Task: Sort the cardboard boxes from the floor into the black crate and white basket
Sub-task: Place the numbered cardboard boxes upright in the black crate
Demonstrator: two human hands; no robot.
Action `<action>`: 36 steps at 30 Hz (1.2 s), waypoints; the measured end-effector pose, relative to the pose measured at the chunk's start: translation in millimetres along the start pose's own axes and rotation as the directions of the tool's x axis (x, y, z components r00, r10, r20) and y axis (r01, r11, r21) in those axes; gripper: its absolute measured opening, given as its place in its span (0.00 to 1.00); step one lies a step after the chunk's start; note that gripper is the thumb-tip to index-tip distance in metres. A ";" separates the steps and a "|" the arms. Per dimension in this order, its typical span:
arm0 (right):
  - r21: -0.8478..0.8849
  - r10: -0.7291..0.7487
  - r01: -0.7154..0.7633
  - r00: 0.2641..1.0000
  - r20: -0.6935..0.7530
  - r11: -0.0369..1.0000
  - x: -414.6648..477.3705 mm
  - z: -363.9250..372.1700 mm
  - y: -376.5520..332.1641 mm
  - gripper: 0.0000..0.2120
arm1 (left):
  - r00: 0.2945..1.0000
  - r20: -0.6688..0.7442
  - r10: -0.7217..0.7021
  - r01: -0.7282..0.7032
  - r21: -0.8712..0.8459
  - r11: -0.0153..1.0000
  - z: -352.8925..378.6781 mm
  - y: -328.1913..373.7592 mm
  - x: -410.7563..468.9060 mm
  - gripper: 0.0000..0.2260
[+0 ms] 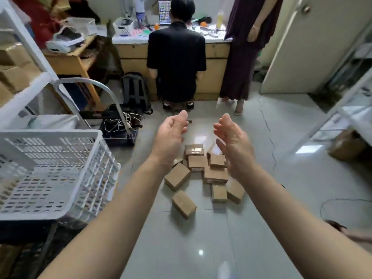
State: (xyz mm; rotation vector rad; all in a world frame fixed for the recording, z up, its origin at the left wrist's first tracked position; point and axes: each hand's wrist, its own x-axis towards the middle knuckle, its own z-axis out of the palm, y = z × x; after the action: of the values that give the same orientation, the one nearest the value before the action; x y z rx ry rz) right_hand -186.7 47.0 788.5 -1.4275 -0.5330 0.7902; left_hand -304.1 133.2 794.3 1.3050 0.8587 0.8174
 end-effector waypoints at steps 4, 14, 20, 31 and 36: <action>-0.002 0.032 -0.032 0.995 -0.091 0.999 38.8 -84.8 7.2 0.17 | 0.996 0.037 -0.081 0.082 -0.010 0.997 85.8 -24.1 23.7 0.16; 0.025 0.206 -0.204 0.963 -0.176 0.979 133.1 -169.8 51.0 0.13 | 0.967 0.020 -0.255 0.255 -0.029 0.966 158.4 -87.0 93.2 0.11; 0.002 0.278 -0.285 0.933 -0.228 0.958 205.7 -178.7 88.1 0.12 | 0.938 0.013 -0.345 0.344 0.040 0.938 169.4 -137.1 166.2 0.12; -0.001 0.435 -0.445 0.875 -0.215 0.895 358.1 -188.9 213.2 0.15 | 0.891 -0.063 -0.449 0.453 0.124 0.883 185.7 -270.0 302.5 0.11; -0.123 0.503 -0.527 0.845 -0.181 0.841 412.6 -204.6 319.2 0.21 | 0.829 -0.183 -0.529 0.551 0.097 0.829 190.7 -381.1 346.7 0.13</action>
State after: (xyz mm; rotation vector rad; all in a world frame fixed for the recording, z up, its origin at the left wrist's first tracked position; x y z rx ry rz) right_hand 181.7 211.0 399.5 -1.8058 -0.0937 1.0782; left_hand 34.8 317.7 403.3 1.0457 1.3548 0.4017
